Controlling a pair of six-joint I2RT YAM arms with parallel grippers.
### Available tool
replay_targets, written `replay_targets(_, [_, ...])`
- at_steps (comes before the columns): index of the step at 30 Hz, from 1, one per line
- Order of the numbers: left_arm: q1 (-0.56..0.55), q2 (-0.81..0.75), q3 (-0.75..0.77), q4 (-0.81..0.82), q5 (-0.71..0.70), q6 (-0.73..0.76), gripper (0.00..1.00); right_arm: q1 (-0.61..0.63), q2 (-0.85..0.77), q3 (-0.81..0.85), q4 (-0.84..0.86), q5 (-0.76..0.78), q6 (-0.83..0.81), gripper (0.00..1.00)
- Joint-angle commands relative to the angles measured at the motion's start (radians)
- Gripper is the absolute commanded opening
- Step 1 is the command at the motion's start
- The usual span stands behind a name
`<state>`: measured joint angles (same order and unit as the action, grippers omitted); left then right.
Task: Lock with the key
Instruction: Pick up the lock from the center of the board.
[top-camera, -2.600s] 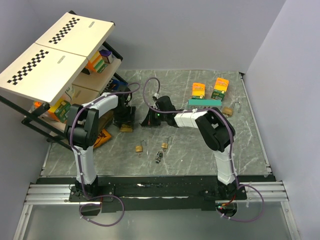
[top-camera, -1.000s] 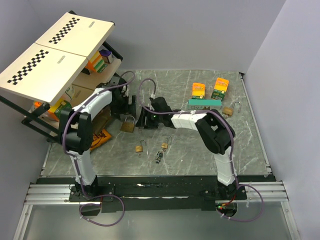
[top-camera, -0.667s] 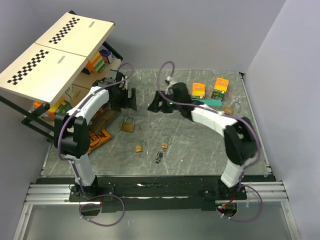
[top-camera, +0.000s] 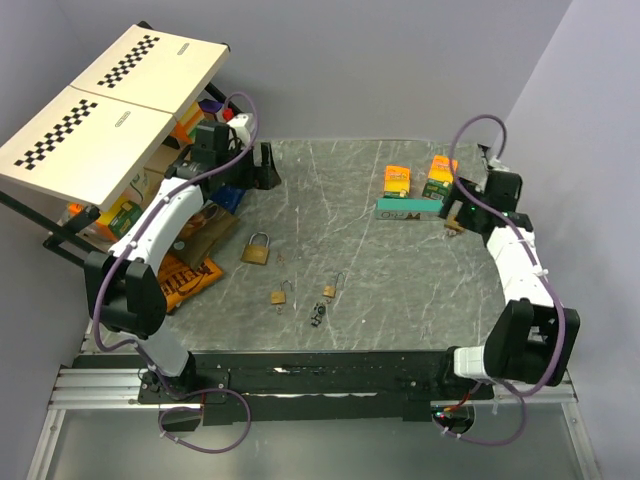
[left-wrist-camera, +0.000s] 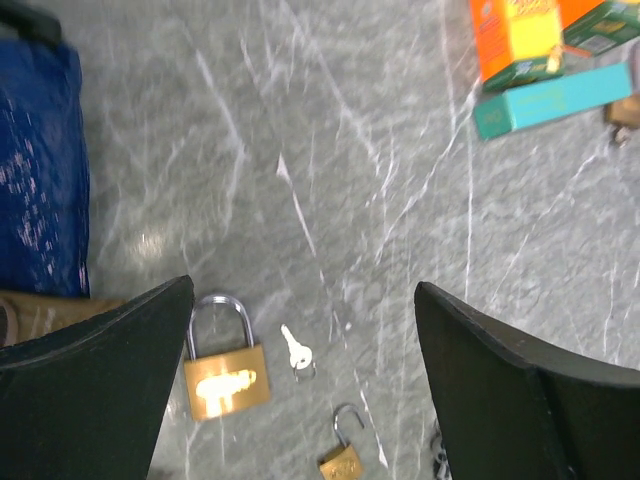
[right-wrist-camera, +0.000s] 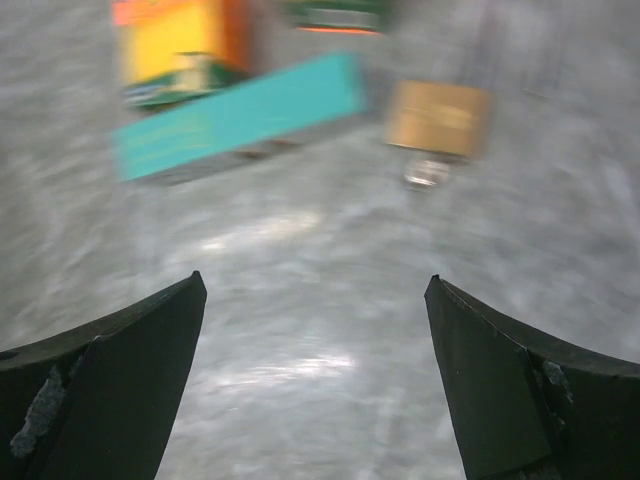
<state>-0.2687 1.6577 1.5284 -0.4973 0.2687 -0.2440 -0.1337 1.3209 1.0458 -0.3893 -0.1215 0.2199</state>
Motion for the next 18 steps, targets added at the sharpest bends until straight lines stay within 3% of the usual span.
replay_targets(1, [0.006, -0.015, 0.05, 0.1, 0.04, 0.034, 0.96, -0.087, 0.063, 0.011, -0.051, 0.066, -0.066, 1.0])
replay_targets(7, [0.013, 0.004, 0.076, 0.115, 0.027, -0.009, 0.96, -0.121, 0.265, 0.117, -0.065, 0.063, -0.136, 0.98])
replay_targets(12, [0.036, 0.027, 0.076, 0.111, 0.053, -0.136, 0.96, -0.133, 0.36, 0.166, -0.049, 0.072, -0.16, 0.95])
replay_targets(18, [0.059, 0.013, 0.041, 0.18, 0.095, -0.159, 0.96, -0.139, 0.472, 0.244, -0.029, 0.056, -0.179, 0.91])
